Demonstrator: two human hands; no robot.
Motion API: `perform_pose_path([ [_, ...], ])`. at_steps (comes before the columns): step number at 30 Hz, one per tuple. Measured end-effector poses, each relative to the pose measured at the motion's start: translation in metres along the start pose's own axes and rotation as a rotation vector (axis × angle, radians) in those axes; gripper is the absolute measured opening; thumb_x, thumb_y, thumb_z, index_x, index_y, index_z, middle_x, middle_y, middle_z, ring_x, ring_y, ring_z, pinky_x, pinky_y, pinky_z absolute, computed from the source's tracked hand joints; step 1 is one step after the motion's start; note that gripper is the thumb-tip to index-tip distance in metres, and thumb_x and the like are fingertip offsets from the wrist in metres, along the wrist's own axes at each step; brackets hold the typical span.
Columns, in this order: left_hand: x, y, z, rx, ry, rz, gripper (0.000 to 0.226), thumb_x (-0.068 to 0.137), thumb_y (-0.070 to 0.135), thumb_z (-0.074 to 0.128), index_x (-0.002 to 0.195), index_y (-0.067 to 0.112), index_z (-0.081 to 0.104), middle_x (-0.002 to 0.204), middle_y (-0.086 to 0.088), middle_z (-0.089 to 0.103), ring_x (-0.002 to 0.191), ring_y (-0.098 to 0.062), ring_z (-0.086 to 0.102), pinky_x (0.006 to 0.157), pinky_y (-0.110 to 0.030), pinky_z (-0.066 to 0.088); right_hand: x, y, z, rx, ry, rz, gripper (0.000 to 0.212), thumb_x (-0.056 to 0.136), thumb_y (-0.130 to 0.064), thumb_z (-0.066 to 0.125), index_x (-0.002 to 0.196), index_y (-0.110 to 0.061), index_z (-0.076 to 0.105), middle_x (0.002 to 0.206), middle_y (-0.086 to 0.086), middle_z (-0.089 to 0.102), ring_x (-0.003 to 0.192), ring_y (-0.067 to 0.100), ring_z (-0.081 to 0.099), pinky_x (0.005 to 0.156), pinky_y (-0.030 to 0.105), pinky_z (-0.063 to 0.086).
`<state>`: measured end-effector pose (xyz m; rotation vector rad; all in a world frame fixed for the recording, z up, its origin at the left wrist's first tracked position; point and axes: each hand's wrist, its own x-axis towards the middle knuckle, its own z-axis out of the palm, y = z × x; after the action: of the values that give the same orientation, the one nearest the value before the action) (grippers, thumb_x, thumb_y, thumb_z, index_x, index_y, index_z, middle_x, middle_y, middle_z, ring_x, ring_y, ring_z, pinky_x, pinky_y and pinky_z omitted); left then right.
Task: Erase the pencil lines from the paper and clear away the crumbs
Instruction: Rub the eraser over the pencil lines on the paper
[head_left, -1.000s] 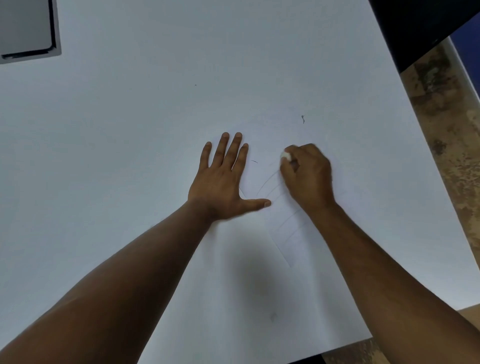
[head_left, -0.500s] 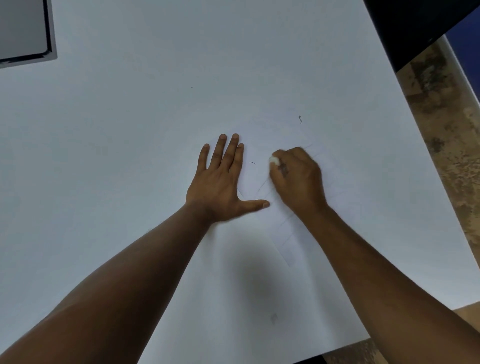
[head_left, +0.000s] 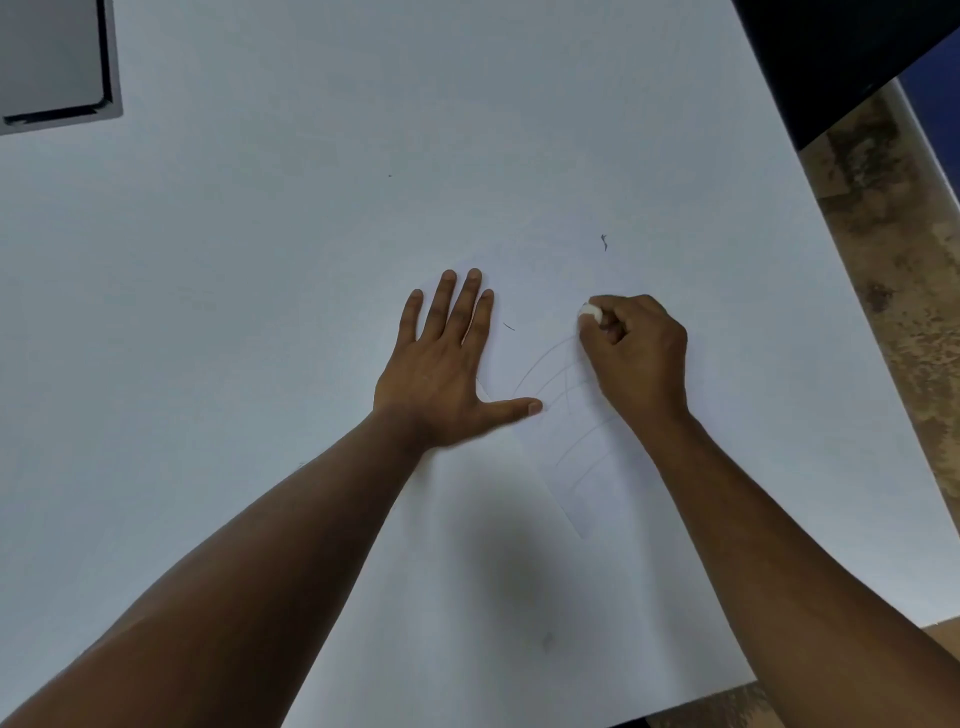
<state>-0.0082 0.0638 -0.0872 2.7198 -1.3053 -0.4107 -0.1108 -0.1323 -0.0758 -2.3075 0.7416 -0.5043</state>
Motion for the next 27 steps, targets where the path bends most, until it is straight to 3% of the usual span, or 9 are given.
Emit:
perform_pose_path([
  [4, 0.000, -0.001, 0.003, 0.005, 0.013, 0.004, 0.124, 0.079, 0.099, 0.017, 0.165, 0.012, -0.004, 0.172, -0.005, -0.018, 0.157, -0.025, -0.023, 0.127, -0.056, -0.004, -0.009, -0.010, 0.012, -0.021, -0.007, -0.109, 0.008, 0.086, -0.011, 0.069, 0.079, -0.008, 0.071, 0.070, 0.002, 0.062, 0.063, 0.016, 0.056, 0.063, 0.030, 0.049],
  [9, 0.001, -0.001, 0.003, 0.013, 0.012, 0.000, 0.124, 0.078, 0.100, 0.015, 0.165, 0.013, -0.004, 0.171, -0.005, -0.019, 0.156, -0.024, -0.024, 0.127, -0.055, -0.006, -0.012, -0.024, 0.025, -0.138, -0.102, -0.203, 0.021, 0.086, -0.011, 0.064, 0.071, -0.011, 0.050, 0.060, 0.001, 0.048, 0.051, 0.020, 0.044, 0.048, 0.032, 0.042],
  [13, 0.002, 0.001, 0.001, -0.003, 0.000, -0.003, 0.125, 0.078, 0.100, 0.019, 0.165, 0.012, -0.003, 0.171, -0.004, -0.019, 0.156, -0.023, -0.025, 0.127, -0.054, -0.008, 0.017, 0.004, 0.003, -0.224, -0.020, -0.158, 0.013, 0.084, -0.017, 0.054, 0.073, -0.008, 0.054, 0.064, 0.008, 0.056, 0.056, 0.028, 0.052, 0.054, 0.035, 0.040],
  [17, 0.002, 0.001, 0.002, -0.008, 0.016, -0.009, 0.125, 0.078, 0.099, 0.023, 0.165, 0.012, 0.001, 0.172, -0.004, -0.016, 0.157, -0.023, -0.022, 0.127, -0.055, -0.006, 0.043, 0.030, -0.020, -0.227, 0.007, -0.054, 0.017, 0.084, -0.010, 0.055, 0.070, -0.008, 0.046, 0.060, 0.007, 0.050, 0.054, 0.027, 0.047, 0.051, 0.038, 0.044],
  [21, 0.001, 0.000, 0.003, -0.015, 0.040, 0.000, 0.124, 0.079, 0.099, 0.023, 0.165, 0.011, 0.004, 0.173, -0.005, -0.012, 0.158, -0.025, -0.019, 0.127, -0.055, -0.004, 0.031, 0.017, -0.015, -0.126, -0.073, -0.110, 0.018, 0.088, -0.010, 0.060, 0.073, -0.009, 0.051, 0.060, 0.001, 0.049, 0.053, 0.019, 0.045, 0.053, 0.032, 0.039],
  [24, 0.002, 0.000, 0.002, -0.007, 0.032, 0.000, 0.124, 0.080, 0.098, 0.023, 0.165, 0.011, 0.003, 0.173, -0.005, -0.013, 0.158, -0.025, -0.019, 0.127, -0.055, -0.005, 0.012, 0.004, -0.005, -0.159, -0.178, -0.201, 0.020, 0.089, -0.012, 0.059, 0.074, -0.014, 0.047, 0.062, -0.001, 0.046, 0.053, 0.022, 0.045, 0.052, 0.033, 0.040],
  [27, 0.001, 0.001, 0.002, -0.006, 0.020, -0.007, 0.124, 0.079, 0.099, 0.023, 0.165, 0.011, 0.002, 0.173, -0.005, -0.014, 0.157, -0.024, -0.021, 0.127, -0.054, -0.006, 0.022, 0.018, -0.013, -0.221, -0.086, -0.203, 0.017, 0.089, -0.010, 0.056, 0.074, -0.010, 0.049, 0.062, 0.004, 0.048, 0.053, 0.024, 0.045, 0.050, 0.036, 0.042],
])
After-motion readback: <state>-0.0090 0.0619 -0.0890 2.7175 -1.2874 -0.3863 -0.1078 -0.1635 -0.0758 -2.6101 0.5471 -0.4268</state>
